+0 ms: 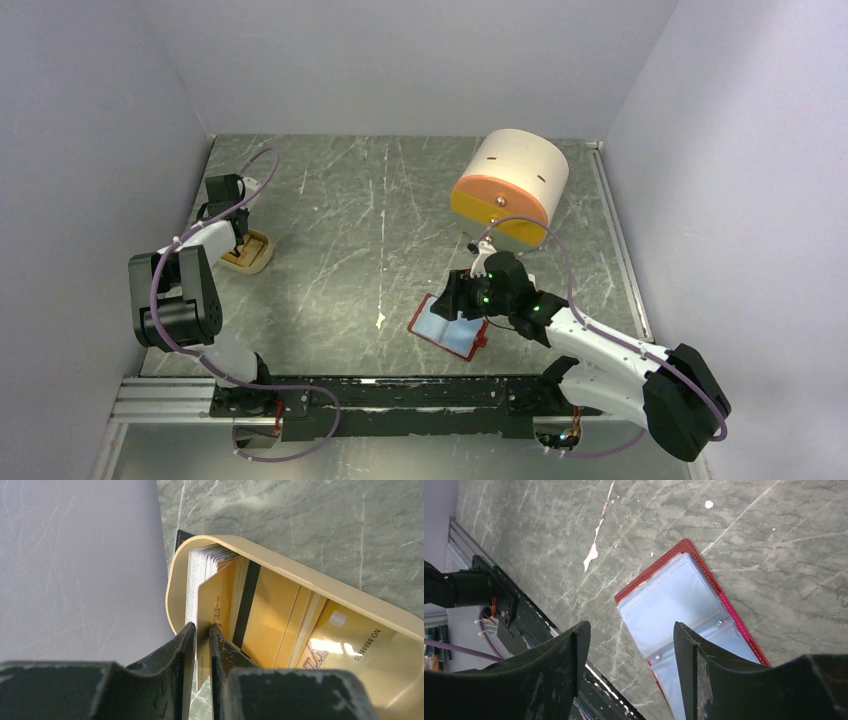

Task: Put the credit cards into the card holder
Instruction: Pick up the credit card from the storage box.

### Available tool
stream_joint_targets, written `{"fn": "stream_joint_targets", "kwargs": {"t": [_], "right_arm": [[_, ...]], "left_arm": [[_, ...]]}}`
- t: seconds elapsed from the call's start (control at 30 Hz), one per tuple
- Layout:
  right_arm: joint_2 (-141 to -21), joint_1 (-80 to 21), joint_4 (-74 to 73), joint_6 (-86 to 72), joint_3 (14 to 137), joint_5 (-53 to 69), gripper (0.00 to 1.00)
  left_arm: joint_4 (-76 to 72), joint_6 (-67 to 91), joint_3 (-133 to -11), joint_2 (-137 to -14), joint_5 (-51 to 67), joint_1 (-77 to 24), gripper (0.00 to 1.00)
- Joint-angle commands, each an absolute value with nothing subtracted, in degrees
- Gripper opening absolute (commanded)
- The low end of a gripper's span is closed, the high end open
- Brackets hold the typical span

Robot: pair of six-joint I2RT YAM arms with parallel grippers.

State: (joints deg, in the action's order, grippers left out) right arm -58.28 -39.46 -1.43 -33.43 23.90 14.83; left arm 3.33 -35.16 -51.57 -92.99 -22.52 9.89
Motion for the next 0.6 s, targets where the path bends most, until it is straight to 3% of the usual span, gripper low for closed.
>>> {"fn": "stream_joint_targets", "kwargs": {"t": [0.0,0.23,0.57], "right_arm": [[-58.6,-38.9,-0.2,-32.6,24.5,15.4,0.66],[-58.6,-38.8,0.1,-32.8,24.3,15.8,0.65],[-57.1,-38.7,-2.1,-33.4,24.7,16.1,0.66]], "left_arm": [[4.5,-34.9,-52.5,-91.9,-22.5,9.4,0.20],[9.5,-33.0,-53.8,-91.0,-20.4,9.0,0.09],[17.6,-24.4,-56.0,-83.0,-12.9,6.6,0.09]]}}
